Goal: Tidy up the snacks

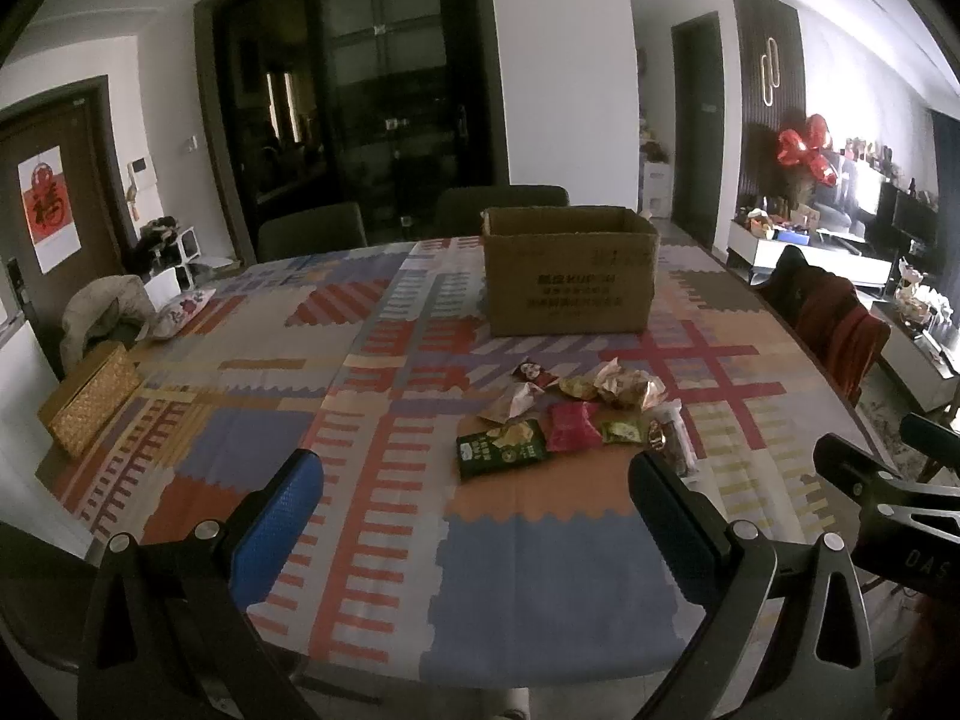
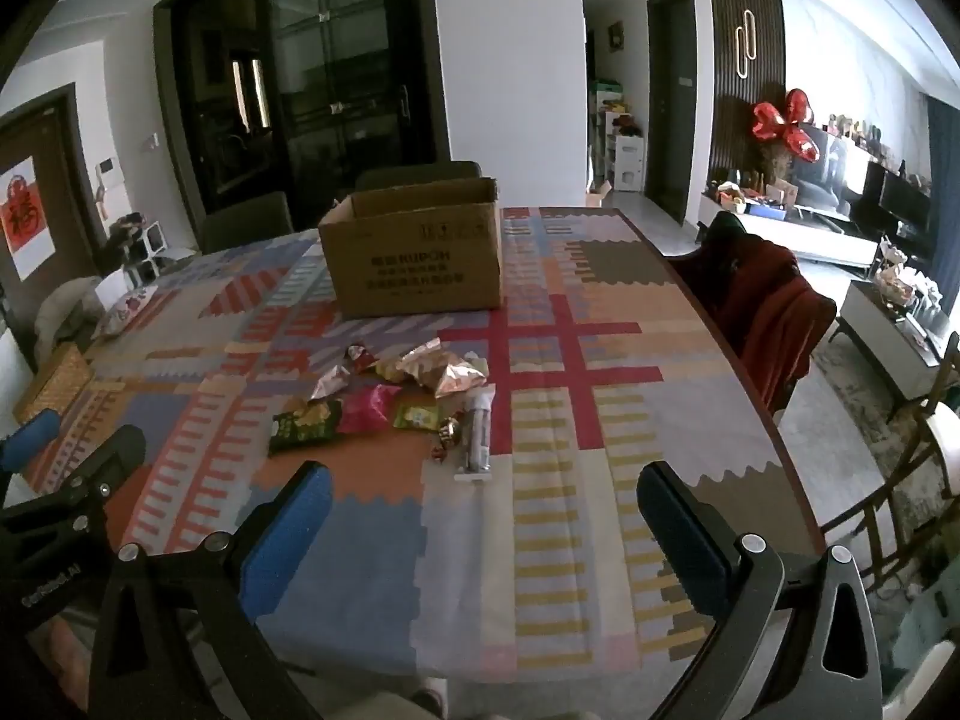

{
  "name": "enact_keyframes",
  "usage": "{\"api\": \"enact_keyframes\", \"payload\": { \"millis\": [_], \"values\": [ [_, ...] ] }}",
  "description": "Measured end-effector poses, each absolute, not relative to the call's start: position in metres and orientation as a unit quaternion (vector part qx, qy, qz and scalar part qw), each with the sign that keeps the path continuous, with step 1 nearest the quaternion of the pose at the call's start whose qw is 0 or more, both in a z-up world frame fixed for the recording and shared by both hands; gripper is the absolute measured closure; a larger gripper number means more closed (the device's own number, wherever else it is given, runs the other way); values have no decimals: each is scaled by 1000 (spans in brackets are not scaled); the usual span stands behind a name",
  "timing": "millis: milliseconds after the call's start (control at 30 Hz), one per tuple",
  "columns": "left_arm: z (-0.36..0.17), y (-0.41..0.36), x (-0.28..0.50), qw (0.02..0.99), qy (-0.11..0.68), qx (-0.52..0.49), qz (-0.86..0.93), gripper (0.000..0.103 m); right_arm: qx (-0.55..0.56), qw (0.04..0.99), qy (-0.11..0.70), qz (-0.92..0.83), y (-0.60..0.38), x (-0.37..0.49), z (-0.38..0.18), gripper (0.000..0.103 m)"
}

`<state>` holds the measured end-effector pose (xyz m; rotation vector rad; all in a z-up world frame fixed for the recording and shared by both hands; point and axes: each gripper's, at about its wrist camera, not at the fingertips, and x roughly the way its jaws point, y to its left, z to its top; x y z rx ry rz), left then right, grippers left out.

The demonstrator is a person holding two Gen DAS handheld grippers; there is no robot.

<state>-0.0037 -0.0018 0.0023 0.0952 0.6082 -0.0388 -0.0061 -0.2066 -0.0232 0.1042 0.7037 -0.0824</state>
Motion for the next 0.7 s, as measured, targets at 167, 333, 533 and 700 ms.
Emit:
{"api": "enact_keyframes", "payload": {
  "millis": [167, 333, 533, 700],
  "values": [
    [2, -2, -4, 953, 300, 47, -19, 0, 51, 936, 345, -41, -207, -6, -22, 0],
    [2, -2, -4, 952, 300, 47, -21, 0, 51, 937, 344, -42, -207, -7, -22, 0],
    [1, -3, -4, 953, 300, 48, -19, 0, 50, 937, 344, -41, -205, -8, -23, 0],
    [2, -3, -3, 952, 301, 47, -20, 0, 50, 937, 344, -41, -205, -8, -22, 0]
  ]
}}
